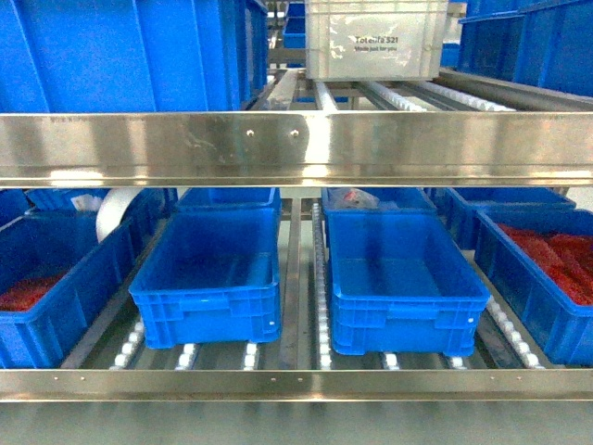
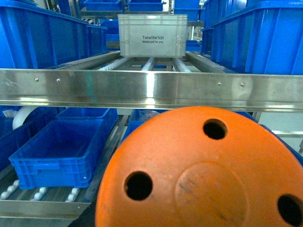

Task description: Sort blue parts and orange caps into right shelf containers

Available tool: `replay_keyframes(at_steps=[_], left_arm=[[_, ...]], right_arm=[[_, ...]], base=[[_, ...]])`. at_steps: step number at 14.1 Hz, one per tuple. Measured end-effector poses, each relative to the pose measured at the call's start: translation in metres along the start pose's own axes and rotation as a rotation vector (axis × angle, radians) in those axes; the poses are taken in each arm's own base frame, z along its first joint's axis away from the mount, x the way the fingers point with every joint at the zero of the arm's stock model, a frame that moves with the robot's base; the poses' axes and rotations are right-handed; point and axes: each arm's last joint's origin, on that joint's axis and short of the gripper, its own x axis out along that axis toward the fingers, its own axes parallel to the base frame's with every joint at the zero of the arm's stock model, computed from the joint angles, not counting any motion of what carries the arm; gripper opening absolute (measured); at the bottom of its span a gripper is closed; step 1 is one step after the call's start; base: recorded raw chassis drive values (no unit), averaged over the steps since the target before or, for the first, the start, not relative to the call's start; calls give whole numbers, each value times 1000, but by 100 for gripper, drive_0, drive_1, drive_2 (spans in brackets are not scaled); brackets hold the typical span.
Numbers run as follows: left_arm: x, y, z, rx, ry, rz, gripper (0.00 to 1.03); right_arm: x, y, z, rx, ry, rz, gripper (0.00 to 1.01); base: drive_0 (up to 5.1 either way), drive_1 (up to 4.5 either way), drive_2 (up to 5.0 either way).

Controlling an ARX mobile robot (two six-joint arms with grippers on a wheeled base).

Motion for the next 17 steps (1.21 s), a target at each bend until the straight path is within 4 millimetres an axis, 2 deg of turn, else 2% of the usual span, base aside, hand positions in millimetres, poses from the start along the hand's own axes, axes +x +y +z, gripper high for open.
replay_keyframes(at_steps=[17], left_arm=[[0, 0, 0, 3, 2, -5, 42]], right_arm=[[0, 0, 0, 1, -3, -3, 44]], base=[[0, 0, 0]])
